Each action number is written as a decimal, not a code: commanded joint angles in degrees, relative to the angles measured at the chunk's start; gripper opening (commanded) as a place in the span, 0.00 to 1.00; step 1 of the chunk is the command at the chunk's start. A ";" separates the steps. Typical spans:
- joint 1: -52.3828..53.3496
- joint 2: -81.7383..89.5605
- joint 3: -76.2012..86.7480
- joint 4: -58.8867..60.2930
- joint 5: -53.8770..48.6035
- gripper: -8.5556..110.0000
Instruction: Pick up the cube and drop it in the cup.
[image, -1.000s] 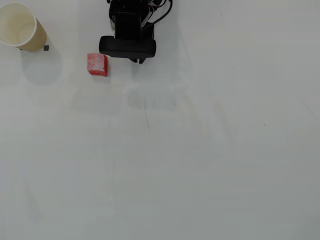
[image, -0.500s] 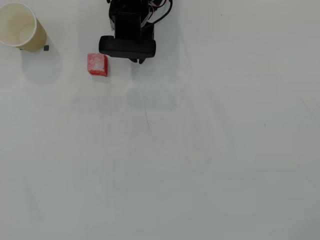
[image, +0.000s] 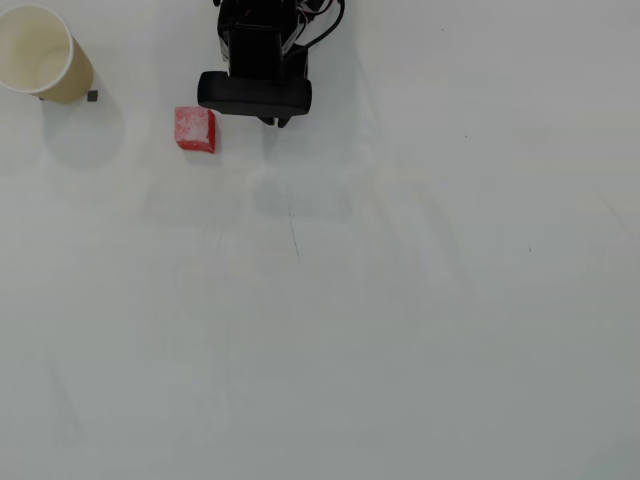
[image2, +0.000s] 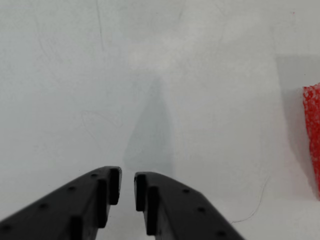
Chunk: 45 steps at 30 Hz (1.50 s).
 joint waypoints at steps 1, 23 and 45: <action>-0.26 1.67 1.93 0.00 0.18 0.07; -0.79 1.85 2.02 -21.71 0.18 0.07; 7.29 1.76 2.02 -33.49 0.09 0.07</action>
